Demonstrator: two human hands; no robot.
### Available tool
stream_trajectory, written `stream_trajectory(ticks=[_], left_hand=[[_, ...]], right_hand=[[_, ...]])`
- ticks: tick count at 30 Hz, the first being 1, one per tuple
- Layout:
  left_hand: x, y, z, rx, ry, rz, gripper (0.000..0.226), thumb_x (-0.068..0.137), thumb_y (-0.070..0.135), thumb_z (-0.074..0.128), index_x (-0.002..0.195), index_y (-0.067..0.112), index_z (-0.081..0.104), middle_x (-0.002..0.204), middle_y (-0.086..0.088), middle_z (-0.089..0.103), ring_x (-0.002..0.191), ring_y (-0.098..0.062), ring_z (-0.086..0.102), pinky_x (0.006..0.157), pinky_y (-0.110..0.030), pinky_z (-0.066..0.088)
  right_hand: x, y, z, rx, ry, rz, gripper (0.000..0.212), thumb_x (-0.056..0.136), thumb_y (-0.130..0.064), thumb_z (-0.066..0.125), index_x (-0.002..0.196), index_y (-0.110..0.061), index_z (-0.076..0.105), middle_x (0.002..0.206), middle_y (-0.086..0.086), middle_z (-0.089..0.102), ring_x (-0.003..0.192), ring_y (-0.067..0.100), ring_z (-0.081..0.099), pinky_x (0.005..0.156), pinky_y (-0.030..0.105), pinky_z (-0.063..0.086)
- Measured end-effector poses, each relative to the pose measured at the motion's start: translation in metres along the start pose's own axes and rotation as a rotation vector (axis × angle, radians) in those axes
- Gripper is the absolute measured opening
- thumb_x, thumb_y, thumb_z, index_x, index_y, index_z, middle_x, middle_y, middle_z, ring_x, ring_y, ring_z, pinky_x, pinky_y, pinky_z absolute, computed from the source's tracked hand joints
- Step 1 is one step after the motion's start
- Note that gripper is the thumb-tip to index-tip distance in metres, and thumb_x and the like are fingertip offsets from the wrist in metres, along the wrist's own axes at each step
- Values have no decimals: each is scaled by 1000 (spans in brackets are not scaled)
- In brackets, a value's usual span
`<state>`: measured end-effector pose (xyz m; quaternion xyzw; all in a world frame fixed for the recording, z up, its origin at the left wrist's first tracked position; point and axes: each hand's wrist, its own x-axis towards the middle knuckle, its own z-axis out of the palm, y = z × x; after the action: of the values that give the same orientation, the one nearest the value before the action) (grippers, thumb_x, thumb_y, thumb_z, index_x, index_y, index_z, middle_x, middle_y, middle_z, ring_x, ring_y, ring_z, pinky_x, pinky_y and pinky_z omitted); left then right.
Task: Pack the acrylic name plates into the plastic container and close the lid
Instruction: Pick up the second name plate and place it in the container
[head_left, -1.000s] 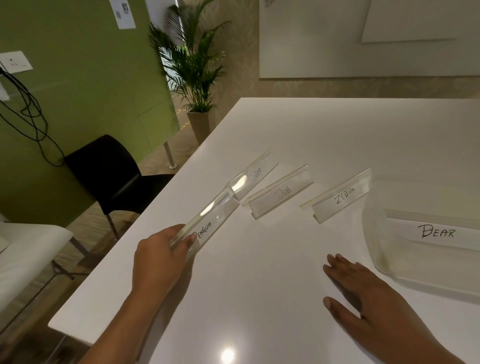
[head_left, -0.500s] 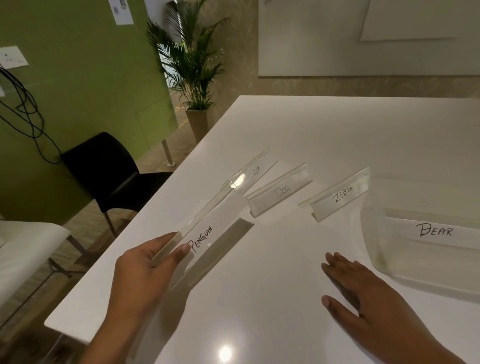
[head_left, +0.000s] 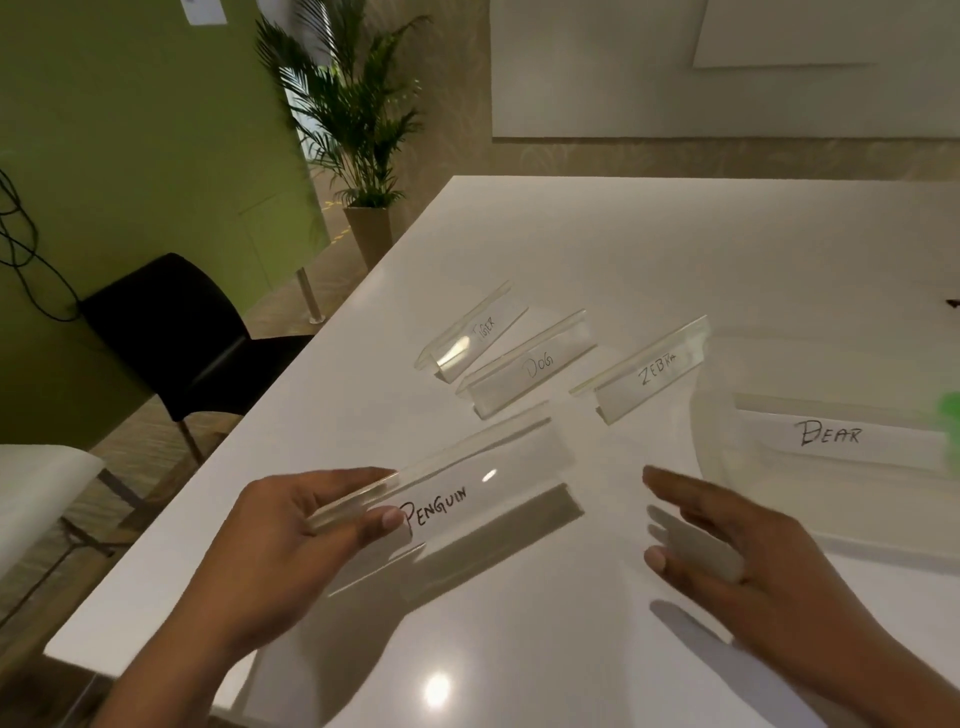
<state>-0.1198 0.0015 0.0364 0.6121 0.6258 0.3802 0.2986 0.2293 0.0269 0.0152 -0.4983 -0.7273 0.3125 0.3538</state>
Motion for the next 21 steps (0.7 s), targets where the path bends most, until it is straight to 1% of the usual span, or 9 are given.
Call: stream_trajectory(ticks=[3, 5, 7, 10, 12, 14, 16, 18, 21], left_hand=[[10, 15, 10, -47, -127, 60, 28, 66, 51, 76, 94, 52, 75, 90, 24, 76, 85, 0, 72, 66, -16, 57], [16, 24, 17, -69, -218, 96, 30, 71, 52, 80, 100, 46, 75, 93, 20, 77, 88, -4, 73, 73, -20, 59], [20, 33, 24, -93, -297, 130, 31, 72, 50, 78, 102, 43, 76, 94, 16, 78, 89, -8, 74, 76, -27, 60], [27, 42, 32, -94, -336, 179, 37, 70, 52, 77, 105, 40, 76, 97, 15, 78, 91, -10, 74, 79, -31, 61], [31, 46, 37, -104, -350, 192, 37, 69, 53, 77, 104, 41, 76, 96, 16, 78, 91, -8, 74, 79, -30, 60], [34, 51, 42, -111, -366, 200, 37, 69, 52, 77, 104, 42, 76, 96, 17, 77, 91, -8, 73, 80, -27, 59], [36, 55, 46, -110, -383, 202, 40, 67, 54, 77, 105, 42, 75, 97, 18, 77, 91, -7, 73, 81, -27, 59], [37, 61, 50, -109, -403, 203, 43, 65, 57, 76, 105, 43, 74, 97, 20, 76, 93, -7, 73, 80, -29, 60], [39, 68, 57, -117, -423, 218, 44, 64, 56, 76, 106, 43, 74, 99, 20, 76, 95, -7, 72, 81, -31, 60]], right_hand=[[3, -2, -10, 137, -30, 55, 75, 63, -52, 76, 133, -41, 50, 127, -23, 60, 116, -8, 55, 92, 8, 44], [3, -4, -17, 229, -53, 51, 82, 62, -54, 80, 136, -38, 47, 134, -21, 56, 121, -2, 54, 95, 18, 47], [1, -6, -24, 293, -72, 38, 91, 57, -57, 83, 137, -35, 46, 138, -18, 53, 123, 5, 54, 96, 24, 48], [-3, -5, -34, 392, -101, 26, 89, 57, -48, 87, 135, -27, 50, 138, -6, 56, 120, 21, 58, 95, 42, 51], [-5, -2, -39, 428, -72, 18, 84, 57, -43, 89, 131, -24, 55, 134, 0, 58, 111, 31, 63, 89, 49, 54], [-8, 1, -44, 497, -41, 8, 76, 58, -31, 91, 126, -20, 59, 126, 8, 63, 103, 37, 66, 84, 46, 56], [-10, 2, -48, 548, -16, -7, 67, 58, -19, 86, 121, -15, 62, 120, 12, 67, 99, 32, 67, 79, 36, 57], [-13, 1, -52, 542, 15, -18, 59, 59, -13, 81, 116, -15, 65, 116, 7, 69, 95, 22, 70, 74, 26, 57], [-16, 4, -52, 565, 68, -7, 56, 58, 2, 76, 109, -20, 68, 106, 1, 74, 88, 13, 71, 68, 21, 56]])
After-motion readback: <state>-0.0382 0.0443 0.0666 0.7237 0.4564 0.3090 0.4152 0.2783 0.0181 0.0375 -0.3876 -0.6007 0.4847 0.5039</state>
